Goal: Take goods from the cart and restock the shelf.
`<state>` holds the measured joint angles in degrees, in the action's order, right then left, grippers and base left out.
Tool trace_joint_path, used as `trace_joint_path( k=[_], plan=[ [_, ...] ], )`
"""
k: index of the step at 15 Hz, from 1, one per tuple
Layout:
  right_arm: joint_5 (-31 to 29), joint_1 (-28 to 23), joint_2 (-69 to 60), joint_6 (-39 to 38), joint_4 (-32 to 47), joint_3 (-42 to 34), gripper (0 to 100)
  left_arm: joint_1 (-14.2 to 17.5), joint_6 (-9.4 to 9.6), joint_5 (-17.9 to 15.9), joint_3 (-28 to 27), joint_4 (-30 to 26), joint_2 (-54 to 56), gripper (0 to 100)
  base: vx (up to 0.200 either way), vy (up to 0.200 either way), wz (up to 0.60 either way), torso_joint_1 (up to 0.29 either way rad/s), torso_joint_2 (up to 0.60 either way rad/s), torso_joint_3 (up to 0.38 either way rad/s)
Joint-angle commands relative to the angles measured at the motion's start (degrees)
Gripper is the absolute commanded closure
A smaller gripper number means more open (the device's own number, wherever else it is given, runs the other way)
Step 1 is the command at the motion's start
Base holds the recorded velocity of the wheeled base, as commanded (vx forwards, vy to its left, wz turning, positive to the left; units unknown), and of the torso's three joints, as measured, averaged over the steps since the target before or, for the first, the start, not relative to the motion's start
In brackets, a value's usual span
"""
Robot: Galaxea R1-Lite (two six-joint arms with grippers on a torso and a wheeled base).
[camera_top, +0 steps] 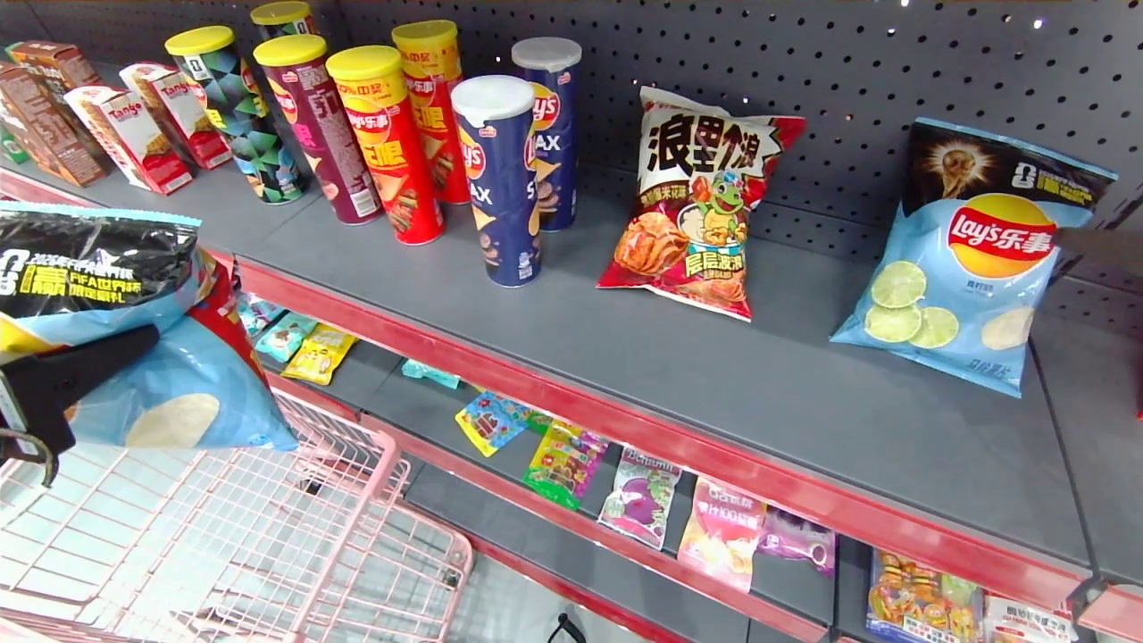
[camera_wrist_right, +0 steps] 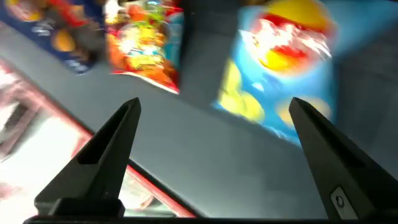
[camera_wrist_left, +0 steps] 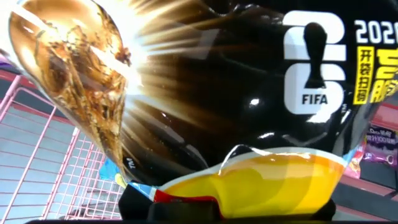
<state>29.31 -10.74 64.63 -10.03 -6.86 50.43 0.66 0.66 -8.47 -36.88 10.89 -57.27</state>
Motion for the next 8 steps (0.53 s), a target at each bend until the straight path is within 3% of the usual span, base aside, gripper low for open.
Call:
trace_joint_path(
  k=[1,4,8],
  plan=[
    [5.4,-6.4,11.8,0.5,-0.2,6.0,0,0.0,0.04,0.0,0.0,0.0,0.1,100,0.000,0.000,0.00,0.000,0.00,0.000],
    [7.7,-7.2,8.8,-0.9,2.1,4.2,0,0.0,0.13,0.0,0.0,0.0,0.1,100,0.000,0.000,0.00,0.000,0.00,0.000],
    [8.2,-7.4,5.9,-1.7,3.2,-3.6,0,0.0,0.13,-0.1,-0.5,0.0,-0.1,100,0.000,0.000,0.00,0.000,0.00,0.000]
  ],
)
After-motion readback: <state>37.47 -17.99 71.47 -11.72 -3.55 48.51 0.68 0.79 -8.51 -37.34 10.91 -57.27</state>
